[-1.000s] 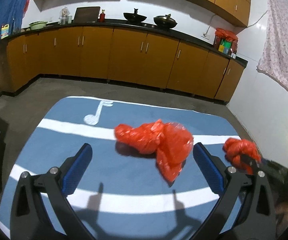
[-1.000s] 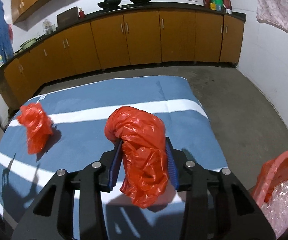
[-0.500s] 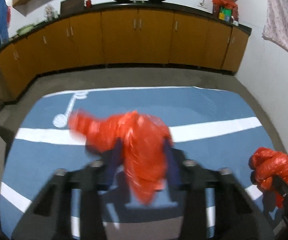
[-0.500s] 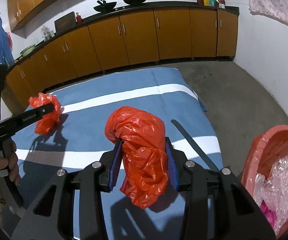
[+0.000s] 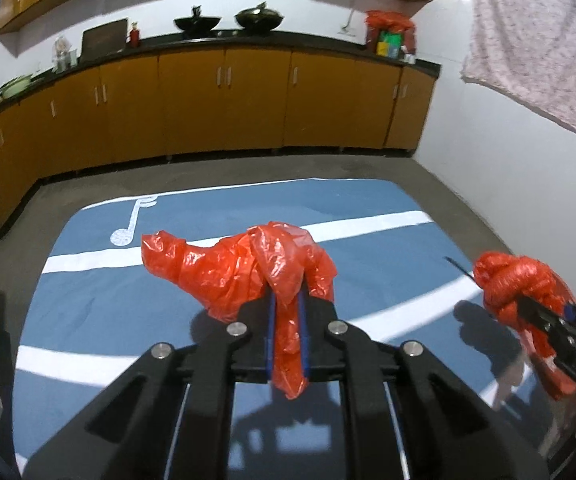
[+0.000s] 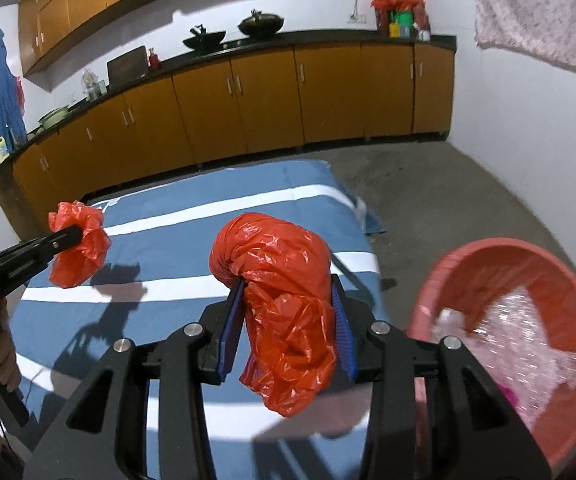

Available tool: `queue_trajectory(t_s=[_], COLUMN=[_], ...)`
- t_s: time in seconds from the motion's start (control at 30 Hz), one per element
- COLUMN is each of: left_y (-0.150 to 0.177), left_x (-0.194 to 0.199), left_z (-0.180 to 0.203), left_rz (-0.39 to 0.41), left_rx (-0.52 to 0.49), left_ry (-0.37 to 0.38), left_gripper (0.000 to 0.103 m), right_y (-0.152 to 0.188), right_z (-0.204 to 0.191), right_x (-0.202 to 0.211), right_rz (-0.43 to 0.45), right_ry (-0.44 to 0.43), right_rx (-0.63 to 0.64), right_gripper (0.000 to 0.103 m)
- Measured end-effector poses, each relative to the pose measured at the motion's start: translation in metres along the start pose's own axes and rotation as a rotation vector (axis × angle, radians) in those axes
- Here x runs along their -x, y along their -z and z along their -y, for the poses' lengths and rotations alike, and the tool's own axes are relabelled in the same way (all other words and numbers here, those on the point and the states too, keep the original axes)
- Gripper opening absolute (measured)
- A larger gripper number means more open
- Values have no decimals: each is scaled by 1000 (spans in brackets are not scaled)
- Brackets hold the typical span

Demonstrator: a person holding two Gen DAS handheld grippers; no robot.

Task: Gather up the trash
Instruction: 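Carry both red bags over the orange basket and open both tools to drop them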

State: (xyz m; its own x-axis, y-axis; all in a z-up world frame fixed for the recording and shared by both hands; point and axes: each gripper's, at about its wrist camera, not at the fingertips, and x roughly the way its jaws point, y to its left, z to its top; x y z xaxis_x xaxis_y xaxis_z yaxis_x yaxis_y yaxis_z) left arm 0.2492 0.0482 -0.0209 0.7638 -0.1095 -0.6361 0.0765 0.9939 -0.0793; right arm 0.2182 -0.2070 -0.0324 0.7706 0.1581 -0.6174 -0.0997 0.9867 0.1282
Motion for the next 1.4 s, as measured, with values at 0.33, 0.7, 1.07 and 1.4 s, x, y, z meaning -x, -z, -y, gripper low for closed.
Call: queue_trajectory(t_s=[0.33, 0.7, 1.07, 1.4], left_y=[27, 48, 66, 76], left_x=[75, 118, 134, 135], left_z=[55, 111, 160, 185], left_rz=[28, 34, 33, 22], left_rx=[-70, -106, -180, -245], left_ry=[122, 261, 343, 362], left_gripper=[11, 11, 11, 11], right_y=[20, 48, 73, 85], right_z=[23, 58, 79, 79], right_x=[86, 144, 164, 163], right_rz=[99, 161, 171, 154], right_ry=[125, 256, 339, 359], right_rx=[-22, -87, -155, -161], right_gripper=[41, 41, 41, 41])
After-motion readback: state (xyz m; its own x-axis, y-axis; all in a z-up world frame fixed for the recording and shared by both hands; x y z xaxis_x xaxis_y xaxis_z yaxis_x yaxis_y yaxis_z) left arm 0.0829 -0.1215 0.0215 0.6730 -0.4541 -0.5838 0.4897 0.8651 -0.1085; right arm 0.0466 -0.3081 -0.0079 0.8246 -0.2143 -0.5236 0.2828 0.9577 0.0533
